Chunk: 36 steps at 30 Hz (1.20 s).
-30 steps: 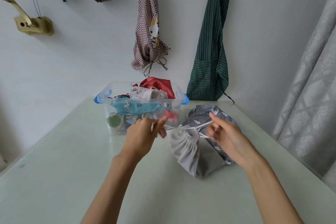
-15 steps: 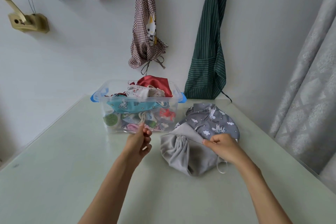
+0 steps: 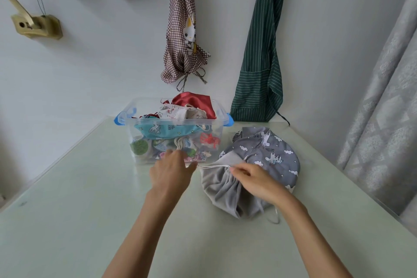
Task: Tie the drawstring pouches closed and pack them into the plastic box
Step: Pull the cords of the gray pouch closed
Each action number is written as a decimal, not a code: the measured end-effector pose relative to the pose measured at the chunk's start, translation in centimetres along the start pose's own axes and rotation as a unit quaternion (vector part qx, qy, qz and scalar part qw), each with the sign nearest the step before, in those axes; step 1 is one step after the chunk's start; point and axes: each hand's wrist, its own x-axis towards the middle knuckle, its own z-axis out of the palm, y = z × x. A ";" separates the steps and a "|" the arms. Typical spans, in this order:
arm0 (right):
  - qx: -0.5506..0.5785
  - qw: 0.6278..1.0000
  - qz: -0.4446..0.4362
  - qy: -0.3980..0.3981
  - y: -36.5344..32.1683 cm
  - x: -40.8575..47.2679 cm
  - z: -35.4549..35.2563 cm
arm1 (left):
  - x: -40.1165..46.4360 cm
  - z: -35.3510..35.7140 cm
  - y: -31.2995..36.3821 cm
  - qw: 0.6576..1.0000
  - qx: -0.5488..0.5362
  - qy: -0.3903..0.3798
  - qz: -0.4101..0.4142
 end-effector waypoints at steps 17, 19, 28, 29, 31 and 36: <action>0.072 0.994 -0.061 0.052 -3.1 -2.2 0.1 | -1.1 -0.2 2.0 0.910 -0.352 -0.203 -0.077; 0.085 0.994 -0.059 0.031 -3.1 -2.2 -0.1 | -1.1 -0.2 2.0 0.889 -0.415 -0.177 -0.082; 0.202 0.979 0.024 0.000 -1.8 -2.1 -1.9 | -1.0 -0.9 2.6 0.845 -0.500 -0.186 0.029; 0.167 0.985 0.025 0.014 -1.6 -1.9 -1.8 | -1.0 -0.6 2.7 0.865 -0.479 -0.142 0.046; 0.106 0.994 0.016 0.014 -1.6 -1.8 -1.5 | -1.0 0.1 2.8 0.896 -0.436 -0.038 0.070; 0.156 0.984 -0.057 -0.069 -2.4 -2.4 -1.7 | -1.5 -0.5 3.4 0.812 -0.580 -0.067 0.014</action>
